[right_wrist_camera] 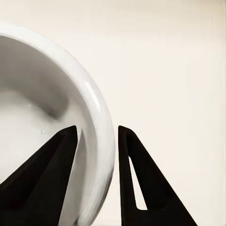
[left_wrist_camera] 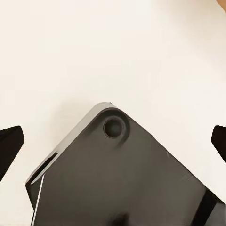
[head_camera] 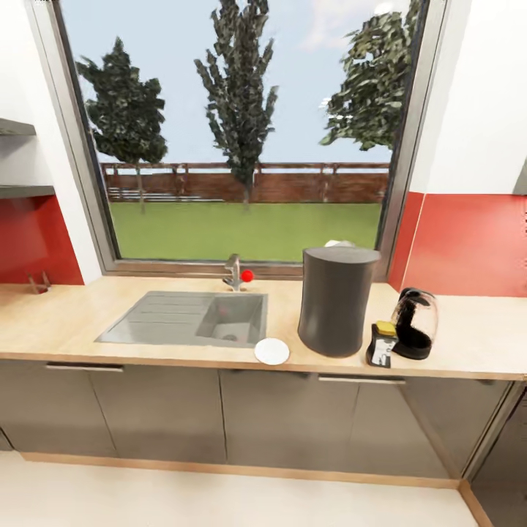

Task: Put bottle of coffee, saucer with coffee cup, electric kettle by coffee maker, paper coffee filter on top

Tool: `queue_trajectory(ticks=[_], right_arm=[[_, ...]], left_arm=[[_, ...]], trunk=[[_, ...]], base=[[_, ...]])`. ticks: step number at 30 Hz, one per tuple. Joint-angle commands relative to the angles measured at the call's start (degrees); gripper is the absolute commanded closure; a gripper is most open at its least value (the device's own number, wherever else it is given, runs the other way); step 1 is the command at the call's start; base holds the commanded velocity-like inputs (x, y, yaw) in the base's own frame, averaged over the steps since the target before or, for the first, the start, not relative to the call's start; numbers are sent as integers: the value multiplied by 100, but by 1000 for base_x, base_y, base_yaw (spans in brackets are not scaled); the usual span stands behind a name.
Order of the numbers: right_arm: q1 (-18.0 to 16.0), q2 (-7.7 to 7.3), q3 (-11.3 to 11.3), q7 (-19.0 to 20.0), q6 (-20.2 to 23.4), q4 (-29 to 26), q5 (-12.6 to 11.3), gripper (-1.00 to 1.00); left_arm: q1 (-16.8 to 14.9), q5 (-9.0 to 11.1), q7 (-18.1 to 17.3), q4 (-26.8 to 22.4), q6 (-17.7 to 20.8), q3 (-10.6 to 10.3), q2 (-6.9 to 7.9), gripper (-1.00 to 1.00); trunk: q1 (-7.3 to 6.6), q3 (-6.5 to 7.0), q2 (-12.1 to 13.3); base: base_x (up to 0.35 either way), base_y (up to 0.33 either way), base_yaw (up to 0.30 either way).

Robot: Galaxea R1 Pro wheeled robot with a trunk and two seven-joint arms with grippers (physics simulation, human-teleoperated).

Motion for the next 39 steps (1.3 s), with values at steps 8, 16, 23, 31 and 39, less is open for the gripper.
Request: queue_trajectory(ticks=[8,16,23,31,39], right_arm=[[-6,5,-46,18,-16,18,-6,100],[-6,19,-29,-34,-8,18,4,100],[-6,39,-44,-7,8,18,14,100],[-18,492,-28,59,1588,-699,29,100],[-15,986,0,65,4634,-3545,52,100]], left_arm=[[4,58,-54,-9,9,14,5,-100],[5,65,-54,-4,9,14,6,-100],[5,70,-54,-47,29,6,6,-100],[5,90,-54,-152,51,12,26,-100],[5,92,-54,-270,53,14,15,-100]], trunk=[[0,-1,-4],[0,-1,-4],[0,-1,-4],[0,-1,-4],[0,-1,-4]], base=[[-195,-231,11],[-27,-26,0],[0,0,0],[0,0,0],[0,0,0]])
